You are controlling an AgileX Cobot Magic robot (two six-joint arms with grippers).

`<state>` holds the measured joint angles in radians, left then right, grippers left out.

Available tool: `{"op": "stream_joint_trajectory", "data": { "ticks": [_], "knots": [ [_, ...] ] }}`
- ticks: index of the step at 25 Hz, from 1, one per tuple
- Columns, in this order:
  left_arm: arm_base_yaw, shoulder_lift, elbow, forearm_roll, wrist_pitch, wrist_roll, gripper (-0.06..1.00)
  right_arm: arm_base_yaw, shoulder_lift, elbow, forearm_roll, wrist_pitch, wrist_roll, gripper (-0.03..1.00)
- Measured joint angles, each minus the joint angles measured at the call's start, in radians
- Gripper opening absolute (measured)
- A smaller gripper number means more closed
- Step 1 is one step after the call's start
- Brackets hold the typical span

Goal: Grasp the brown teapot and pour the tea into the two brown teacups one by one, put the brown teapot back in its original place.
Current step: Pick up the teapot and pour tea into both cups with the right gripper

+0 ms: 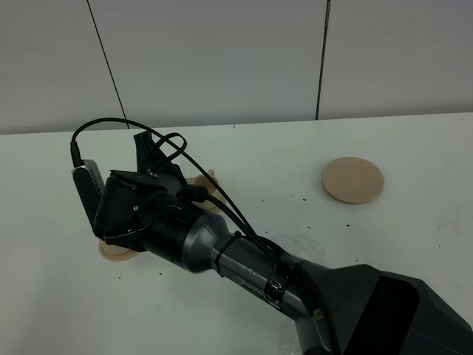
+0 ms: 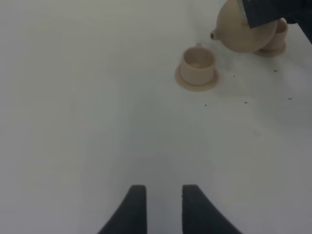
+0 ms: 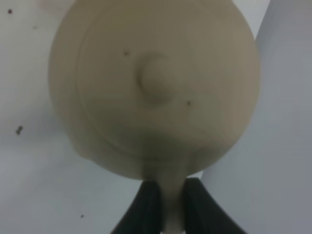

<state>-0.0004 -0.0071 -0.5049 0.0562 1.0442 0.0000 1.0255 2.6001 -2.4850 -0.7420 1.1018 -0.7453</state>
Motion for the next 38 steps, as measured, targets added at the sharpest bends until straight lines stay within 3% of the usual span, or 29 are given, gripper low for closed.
{"op": "stream_joint_trajectory", "data": {
  "ticks": [17, 38],
  "knots": [
    [0.000, 0.000, 0.000, 0.000, 0.000, 0.000, 0.25, 0.012, 0.004, 0.000, -0.026, -0.059, -0.093, 0.10],
    [0.000, 0.000, 0.000, 0.000, 0.000, 0.000, 0.25, 0.012, 0.004, 0.000, -0.049, -0.105, -0.129, 0.10]
  ]
}}
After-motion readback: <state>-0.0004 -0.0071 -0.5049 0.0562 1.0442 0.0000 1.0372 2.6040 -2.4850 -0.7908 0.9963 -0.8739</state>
